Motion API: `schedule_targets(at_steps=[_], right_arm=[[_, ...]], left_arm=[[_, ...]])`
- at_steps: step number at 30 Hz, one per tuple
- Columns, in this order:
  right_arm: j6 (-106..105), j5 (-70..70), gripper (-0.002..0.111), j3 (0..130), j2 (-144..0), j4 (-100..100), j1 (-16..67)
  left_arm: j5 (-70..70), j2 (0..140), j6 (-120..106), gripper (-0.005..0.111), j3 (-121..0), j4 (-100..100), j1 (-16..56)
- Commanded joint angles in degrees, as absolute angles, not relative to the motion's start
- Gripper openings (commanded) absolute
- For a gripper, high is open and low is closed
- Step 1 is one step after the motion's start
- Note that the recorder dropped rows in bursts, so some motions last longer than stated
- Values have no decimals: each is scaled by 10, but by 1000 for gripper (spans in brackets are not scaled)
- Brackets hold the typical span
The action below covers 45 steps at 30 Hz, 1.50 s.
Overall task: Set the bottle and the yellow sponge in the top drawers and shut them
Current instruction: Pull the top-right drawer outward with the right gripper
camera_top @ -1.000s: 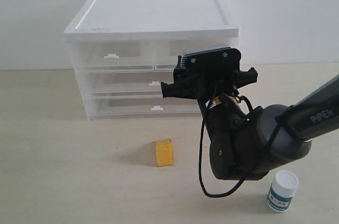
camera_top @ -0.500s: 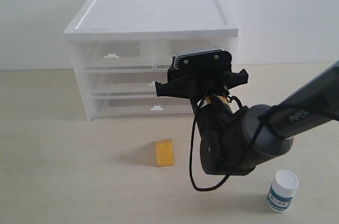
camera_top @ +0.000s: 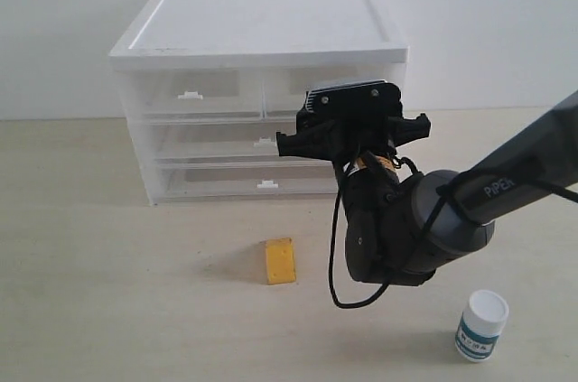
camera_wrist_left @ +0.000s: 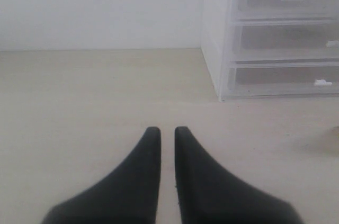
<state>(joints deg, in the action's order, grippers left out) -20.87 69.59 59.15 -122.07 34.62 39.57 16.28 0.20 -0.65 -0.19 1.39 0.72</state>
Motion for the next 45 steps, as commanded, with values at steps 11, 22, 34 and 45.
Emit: schedule_targets(at_steps=[11,22,34,45], right_arm=[[-202,700,16,596,-1218,329,388],[-239,700,0,595,-1217,349,417],[-280,700,0,546,-1141,429,479],[-280,700,0,487,-1109,475,516]], left_arm=[[160,0,-9,10,0,14,6],[160,0,-9,10,0,14,6],[160,0,-9,10,0,14,6],[160,0,-9,10,0,14,6]])
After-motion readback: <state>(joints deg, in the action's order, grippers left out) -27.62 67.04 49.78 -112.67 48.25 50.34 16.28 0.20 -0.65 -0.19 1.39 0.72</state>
